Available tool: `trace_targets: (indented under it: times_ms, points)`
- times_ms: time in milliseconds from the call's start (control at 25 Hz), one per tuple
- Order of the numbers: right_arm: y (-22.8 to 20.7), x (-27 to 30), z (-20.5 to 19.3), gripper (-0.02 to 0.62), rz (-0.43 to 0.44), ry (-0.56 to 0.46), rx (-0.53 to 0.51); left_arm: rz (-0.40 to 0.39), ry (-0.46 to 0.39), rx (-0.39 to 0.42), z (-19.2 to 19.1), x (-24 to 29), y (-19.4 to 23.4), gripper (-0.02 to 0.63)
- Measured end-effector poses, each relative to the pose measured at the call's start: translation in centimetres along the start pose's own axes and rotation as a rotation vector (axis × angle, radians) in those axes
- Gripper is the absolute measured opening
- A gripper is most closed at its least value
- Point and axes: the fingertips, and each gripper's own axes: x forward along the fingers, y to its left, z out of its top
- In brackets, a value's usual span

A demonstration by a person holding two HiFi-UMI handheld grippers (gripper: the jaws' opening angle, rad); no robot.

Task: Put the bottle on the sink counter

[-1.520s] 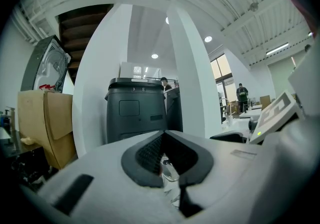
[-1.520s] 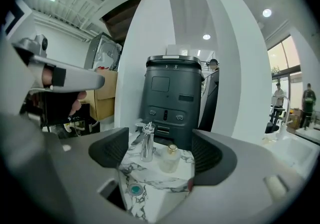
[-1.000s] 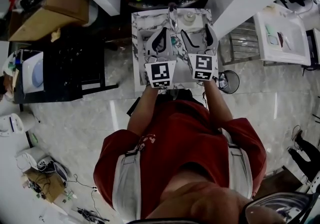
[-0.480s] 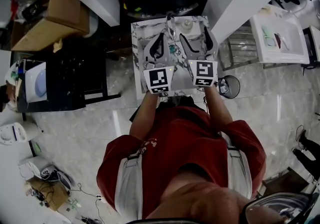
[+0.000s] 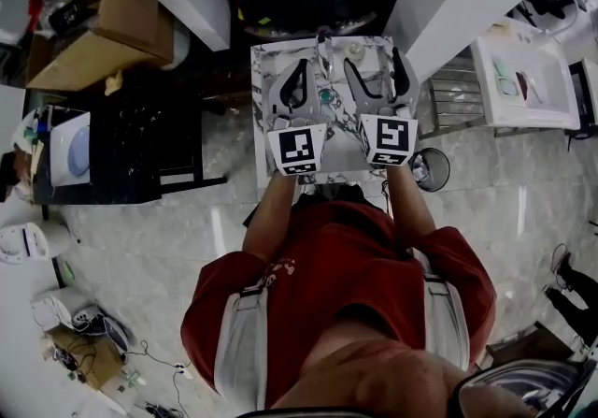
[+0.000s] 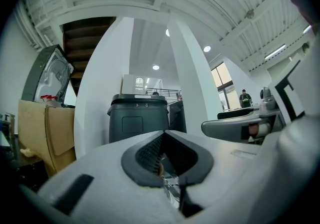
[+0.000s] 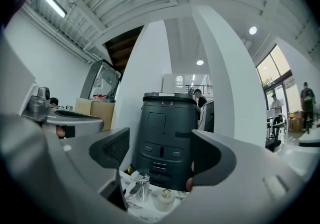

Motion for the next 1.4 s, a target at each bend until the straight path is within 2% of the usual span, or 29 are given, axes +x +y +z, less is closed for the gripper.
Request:
trace_targets:
  times_ms: [560,840,1160,1400]
  points:
    - [-0.22,0.26,0.33,0.33,-0.002,-0.025,0.015,0.013,-0.016,0.004,0.11,0.26,0.24,-0.006]
    - [0.27,0.47,0.27,0.248,0.011,-0.037,0.012,0.016,-0.016,0.001,0.08,0.34,0.4,-0.006]
    - [0.55,0.54,-0.14,0.199,0.027,-0.026,0.012,0.011,-0.015,0.002,-0.1,0.35,-0.03,-0.006]
    - [0.52,0.51,-0.02,0.119,0.025,-0.02,0.006,0.004,-0.013,0.0,0.03,0.52,-0.18,-0.006]
